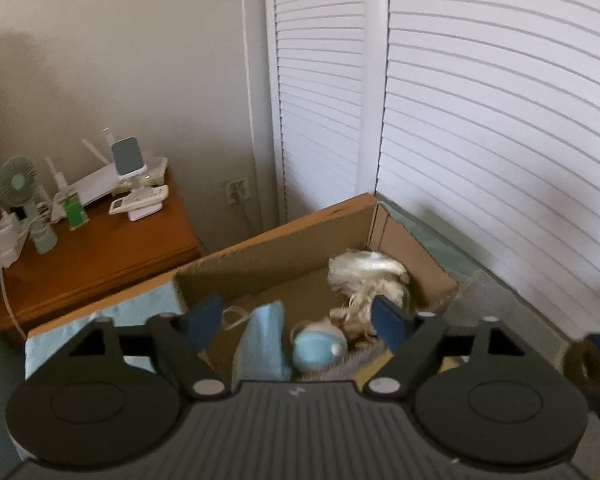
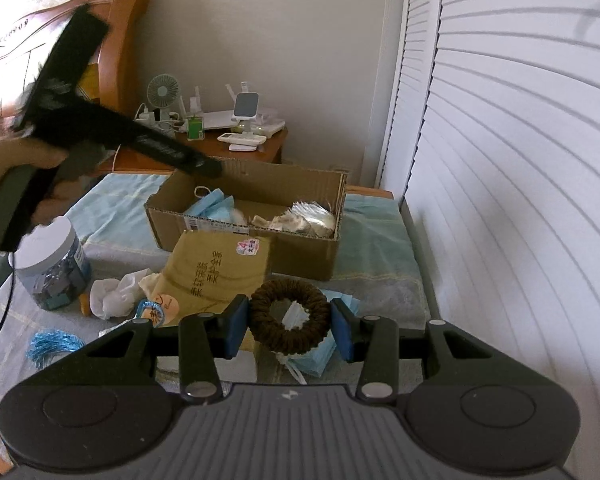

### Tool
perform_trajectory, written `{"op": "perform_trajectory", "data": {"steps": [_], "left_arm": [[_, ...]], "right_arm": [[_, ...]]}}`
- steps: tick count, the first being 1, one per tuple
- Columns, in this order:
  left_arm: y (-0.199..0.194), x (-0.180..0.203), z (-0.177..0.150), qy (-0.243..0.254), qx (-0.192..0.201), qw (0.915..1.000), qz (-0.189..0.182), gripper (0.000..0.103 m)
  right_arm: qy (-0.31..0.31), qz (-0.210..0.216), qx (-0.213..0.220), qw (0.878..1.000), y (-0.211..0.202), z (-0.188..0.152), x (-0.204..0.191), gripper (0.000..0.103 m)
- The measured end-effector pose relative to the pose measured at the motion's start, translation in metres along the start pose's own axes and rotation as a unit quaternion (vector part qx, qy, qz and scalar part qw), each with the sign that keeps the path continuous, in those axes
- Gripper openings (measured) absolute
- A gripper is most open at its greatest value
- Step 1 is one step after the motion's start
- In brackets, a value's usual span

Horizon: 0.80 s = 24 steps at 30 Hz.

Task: Organize soft objects
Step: 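Carry both items into the cardboard box and open the left gripper while the right gripper releases the scrunchie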

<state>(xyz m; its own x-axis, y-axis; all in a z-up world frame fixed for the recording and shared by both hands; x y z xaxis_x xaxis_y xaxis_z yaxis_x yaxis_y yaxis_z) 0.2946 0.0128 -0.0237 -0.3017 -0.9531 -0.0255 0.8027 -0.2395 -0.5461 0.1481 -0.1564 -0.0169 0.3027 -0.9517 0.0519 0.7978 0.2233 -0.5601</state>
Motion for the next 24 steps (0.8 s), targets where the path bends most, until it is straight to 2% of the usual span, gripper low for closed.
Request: {"op": "perform_trajectory", "data": {"steps": [4,8,14,18,24], "left_arm": [[-0.033,0.0,-0.021,0.001,-0.008,0.9999,0.01,0.093],[-0.071,0.006,-0.05,-0.005,-0.006,0.9999,0.008,0.096],[-0.115,0.017,-0.087,0.001,0.016,0.9994,0.031,0.096],[-0.133,0.02,-0.1,-0.007,0.033,0.9985,0.043,0.096],[-0.142,0.016,-0.115,-0.012,0.035,0.9969,0.069,0.096]], "right_arm": [[0.001,0.006,-0.002,1.0,0.005,0.005,0.0,0.049],[-0.003,0.015,-0.002,1.0,0.015,0.016,-0.004,0.049],[-0.018,0.025,-0.006,1.0,0.046,0.042,-0.009,0.049],[-0.022,0.037,-0.011,0.999,0.072,0.062,-0.015,0.049],[-0.03,0.04,-0.022,0.999,0.117,0.087,-0.024,0.049]]}}
Point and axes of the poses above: each gripper's, at about its wrist camera, not at the fingertips, and y roughly the way its jaws point, x to its right, z to its top, the point moved 6 cm from there along y, roughly the way its jaws point, and after that the axes turned 5 degrees about x, right-handed, at the moved point
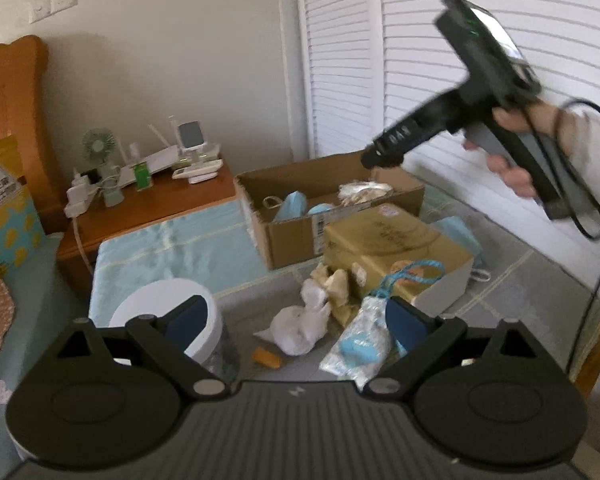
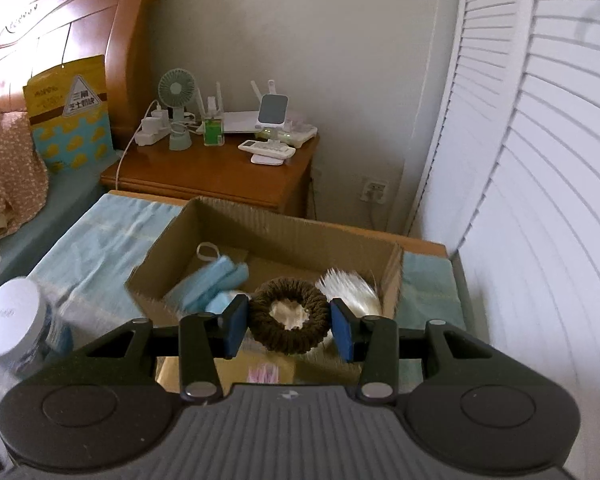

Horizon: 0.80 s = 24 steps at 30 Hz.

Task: Organize soft objects
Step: 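Carry both items into the cardboard box and open the left gripper while the right gripper releases the scrunchie, then grasp the blue patterned sachet with the left gripper while the right gripper grasps the cream scrunchie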

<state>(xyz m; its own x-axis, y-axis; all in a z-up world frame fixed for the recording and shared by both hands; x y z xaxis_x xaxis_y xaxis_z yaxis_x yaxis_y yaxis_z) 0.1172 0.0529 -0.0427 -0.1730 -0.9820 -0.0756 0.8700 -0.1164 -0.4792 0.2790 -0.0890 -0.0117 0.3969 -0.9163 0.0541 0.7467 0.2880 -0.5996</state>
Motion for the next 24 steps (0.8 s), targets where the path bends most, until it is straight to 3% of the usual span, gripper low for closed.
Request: {"op": "perform_trajectory", "data": {"steps": [8,12,14,24], "left_arm": [[0.004,-0.013,-0.019,-0.027,-0.022,0.9992,0.017,0.096],[0.005,-0.017,-0.027,-0.035,-0.031,0.9987,0.021,0.096],[0.005,-0.017,-0.029,-0.033,-0.034,0.9987,0.018,0.096],[0.0,-0.012,-0.037,-0.021,-0.041,0.9989,0.003,0.096]], "right_arm": [[-0.007,-0.001,-0.01,1.0,0.05,0.03,-0.002,0.053],[-0.012,-0.004,0.001,1.0,0.053,0.036,-0.002,0.093],[-0.01,0.0,0.014,1.0,0.046,0.036,-0.002,0.101],[-0.005,0.013,0.027,1.0,-0.001,0.019,-0.009,0.103]]}}
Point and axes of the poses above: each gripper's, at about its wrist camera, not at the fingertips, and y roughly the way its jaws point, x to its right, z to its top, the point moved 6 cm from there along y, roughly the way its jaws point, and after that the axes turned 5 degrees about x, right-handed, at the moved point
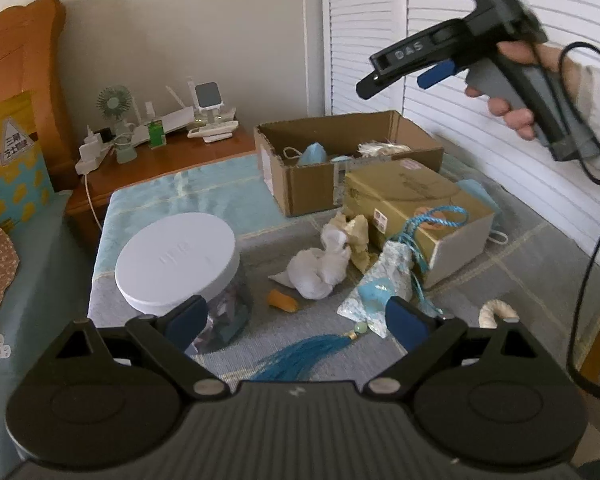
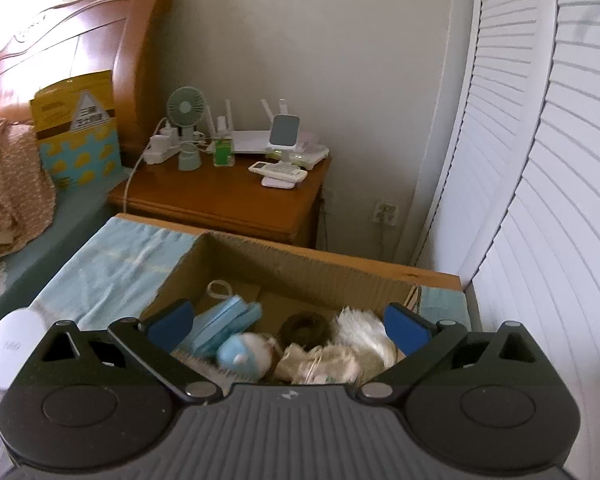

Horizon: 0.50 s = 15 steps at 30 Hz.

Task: Organize soft objects
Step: 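Grasp the blue patterned sachet with the left gripper while the right gripper grasps the cream scrunchie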

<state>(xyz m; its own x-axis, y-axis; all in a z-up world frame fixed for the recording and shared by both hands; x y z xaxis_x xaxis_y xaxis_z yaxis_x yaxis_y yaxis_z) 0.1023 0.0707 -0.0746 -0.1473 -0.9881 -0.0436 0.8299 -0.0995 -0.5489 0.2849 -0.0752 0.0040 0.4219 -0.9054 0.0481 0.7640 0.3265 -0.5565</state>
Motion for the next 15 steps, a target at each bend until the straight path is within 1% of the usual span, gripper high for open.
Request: {"op": "perform_trajectory", "data": {"steps": [4,6,8,15], "left_arm": [[-0.002,0.002,-0.005,0.009,-0.005,0.9999,-0.013,0.095],[-0.002,0.004,-0.007,0.019,-0.007,0.9996,-0.021,0.095],[-0.001,0.006,-0.008,0.029,-0.009,0.9992,-0.026,0.095],[0.0,0.012,-0.013,0.046,-0.008,0.9981,-0.042,0.095]], "right_arm": [[-0.001,0.002,0.008,1.0,-0.024,-0.01,-0.008,0.103],[0.003,0.011,0.011,1.0,-0.037,-0.017,-0.013,0.103],[0.005,0.012,0.013,1.0,-0.048,-0.026,-0.018,0.103],[0.007,0.01,0.013,1.0,-0.079,-0.065,-0.035,0.103]]}}
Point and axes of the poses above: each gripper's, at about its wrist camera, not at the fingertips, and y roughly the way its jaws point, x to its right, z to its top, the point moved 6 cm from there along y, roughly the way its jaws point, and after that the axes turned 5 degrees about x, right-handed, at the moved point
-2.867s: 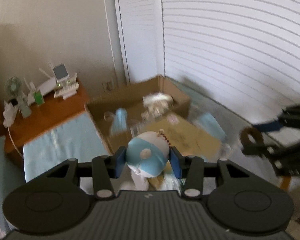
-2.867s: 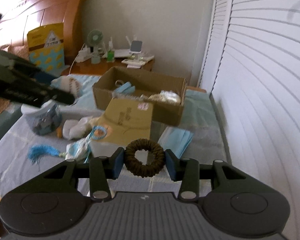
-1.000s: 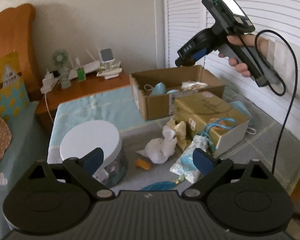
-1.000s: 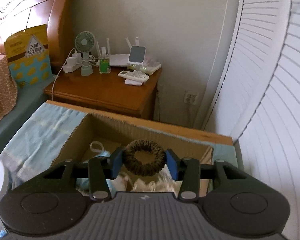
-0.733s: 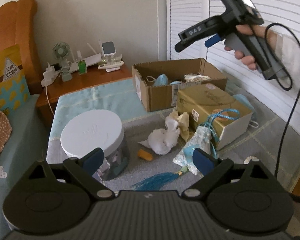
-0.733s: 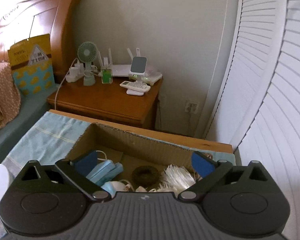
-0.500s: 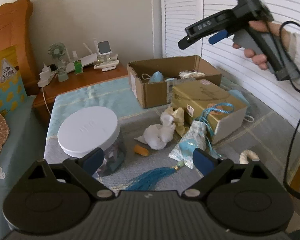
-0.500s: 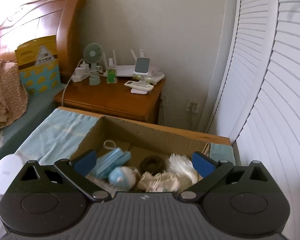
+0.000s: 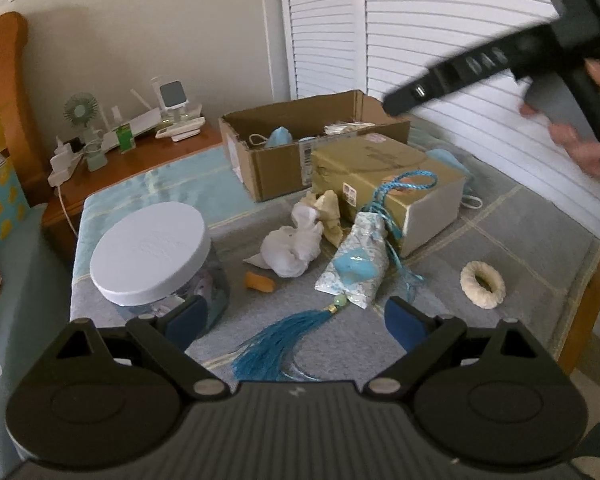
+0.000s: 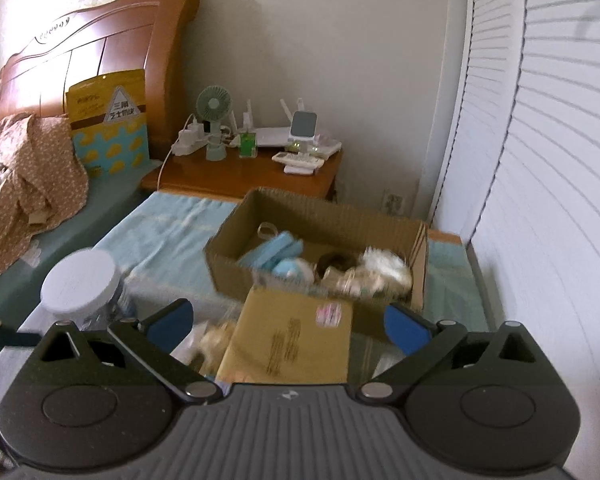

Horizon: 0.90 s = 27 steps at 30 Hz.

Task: Organize soft objects
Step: 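Grasp the blue patterned sachet with the left gripper while the right gripper grasps the cream scrunchie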

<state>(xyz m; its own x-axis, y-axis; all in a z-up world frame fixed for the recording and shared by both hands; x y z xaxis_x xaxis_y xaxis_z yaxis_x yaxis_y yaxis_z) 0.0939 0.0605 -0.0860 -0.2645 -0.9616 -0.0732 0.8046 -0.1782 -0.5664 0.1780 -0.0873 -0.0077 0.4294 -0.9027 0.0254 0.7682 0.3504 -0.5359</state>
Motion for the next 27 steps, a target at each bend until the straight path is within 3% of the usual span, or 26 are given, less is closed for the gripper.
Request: {"op": "perform_trajectory", "data": {"steps": [11,17,27], "left_arm": [[0.01,0.012,0.004,0.037,0.003,0.9987,-0.034,0.093],[0.022,0.019,0.006,0.061,-0.001,0.9966,-0.054,0.086],[0.058,0.027,0.012,0.084,-0.016,0.9921,-0.091,0.066]], "right_arm": [[0.004,-0.003,-0.042,0.999,-0.025,-0.072,-0.015,0.103],[0.012,-0.002,-0.06,0.998,-0.028,-0.092,-0.017,0.103],[-0.002,0.005,-0.094,0.996,-0.024,-0.12,-0.02,0.103]]}}
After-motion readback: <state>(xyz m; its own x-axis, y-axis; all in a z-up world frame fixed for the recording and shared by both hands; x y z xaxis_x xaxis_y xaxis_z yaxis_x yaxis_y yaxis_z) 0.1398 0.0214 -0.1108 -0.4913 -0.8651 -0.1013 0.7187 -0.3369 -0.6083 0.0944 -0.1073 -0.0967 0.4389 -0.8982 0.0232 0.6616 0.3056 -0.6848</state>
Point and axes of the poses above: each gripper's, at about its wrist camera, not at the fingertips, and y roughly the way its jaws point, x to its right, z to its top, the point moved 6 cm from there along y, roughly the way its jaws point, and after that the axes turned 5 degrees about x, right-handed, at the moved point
